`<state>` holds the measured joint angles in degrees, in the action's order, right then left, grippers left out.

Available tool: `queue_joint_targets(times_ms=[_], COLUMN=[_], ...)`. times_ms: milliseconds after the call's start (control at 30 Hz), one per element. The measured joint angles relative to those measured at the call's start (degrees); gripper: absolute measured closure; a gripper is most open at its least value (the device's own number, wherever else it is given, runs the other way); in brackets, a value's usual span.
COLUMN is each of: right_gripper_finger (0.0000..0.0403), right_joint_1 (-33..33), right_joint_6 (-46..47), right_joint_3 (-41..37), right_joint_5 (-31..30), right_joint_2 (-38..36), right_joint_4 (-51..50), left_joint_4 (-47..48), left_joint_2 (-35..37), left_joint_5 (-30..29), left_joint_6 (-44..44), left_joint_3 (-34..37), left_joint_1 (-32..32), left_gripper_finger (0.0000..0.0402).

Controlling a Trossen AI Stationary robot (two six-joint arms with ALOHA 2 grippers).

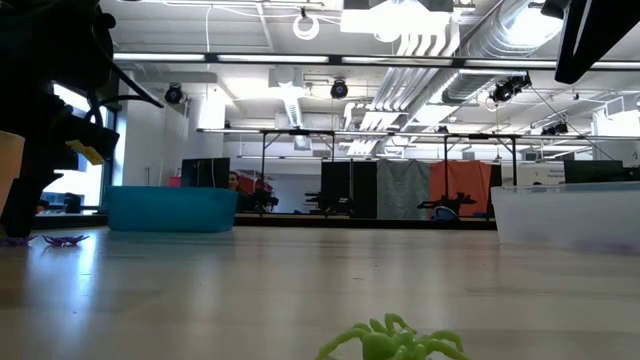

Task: Sort Halloween decoration
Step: Put the green spider toy into the blue bin

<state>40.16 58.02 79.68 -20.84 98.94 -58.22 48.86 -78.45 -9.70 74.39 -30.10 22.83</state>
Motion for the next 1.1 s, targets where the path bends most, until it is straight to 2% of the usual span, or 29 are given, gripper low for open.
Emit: queue_joint_targets(times_ms=[67,267,367,500,600,700,867,967,1100], right_gripper_finger=[0.0254,0.0254,0.0254,0.0254,0.0254,0.0254,0.0254,0.0254,0.0254], right_joint_1=[0.0,0.0,0.1,0.1,0.1,0.1,0.1,0.1,0.1], right_joint_6=[0.0,0.0,0.0,0.0,0.0,0.0,0.0,0.0,0.0], right_joint_3=[0.0,0.0,0.0,0.0,0.0,0.0,0.0,0.0,0.0], right_joint_5=[0.0,0.0,0.0,0.0,0.0,0.0,0.0,0.0,0.0], right_joint_2=[0.0,0.0,0.0,0.0,0.0,0.0,0.0,0.0,0.0], right_joint_4=[0.0,0.7,1.2,1.9,2.3,2.5,3.0,3.0,3.0], left_joint_4=[-0.1,2.5,7.7,15.2,20.5,23.8,20.2,14.7,8.5], left_joint_2=[0.4,2.0,3.4,5.3,6.5,7.2,7.6,7.6,6.7], left_joint_5=[0.1,-0.1,-2.0,-5.9,-12.3,-18.0,-22.6,-22.1,-15.7], left_joint_6=[0.0,-1.9,-3.3,-5.6,-8.3,-14.0,-31.0,-42.1,-53.8], left_joint_3=[0.1,-1.6,-4.2,-9.4,-14.1,-17.5,-22.0,-23.0,-23.0], left_joint_1=[0.0,0.0,-0.1,-1.0,-3.4,-7.9,-18.8,-26.5,-36.6], left_gripper_finger=[0.0391,0.0398,0.0398,0.0398,0.0398,0.0398,0.0398,0.0398,0.0398])
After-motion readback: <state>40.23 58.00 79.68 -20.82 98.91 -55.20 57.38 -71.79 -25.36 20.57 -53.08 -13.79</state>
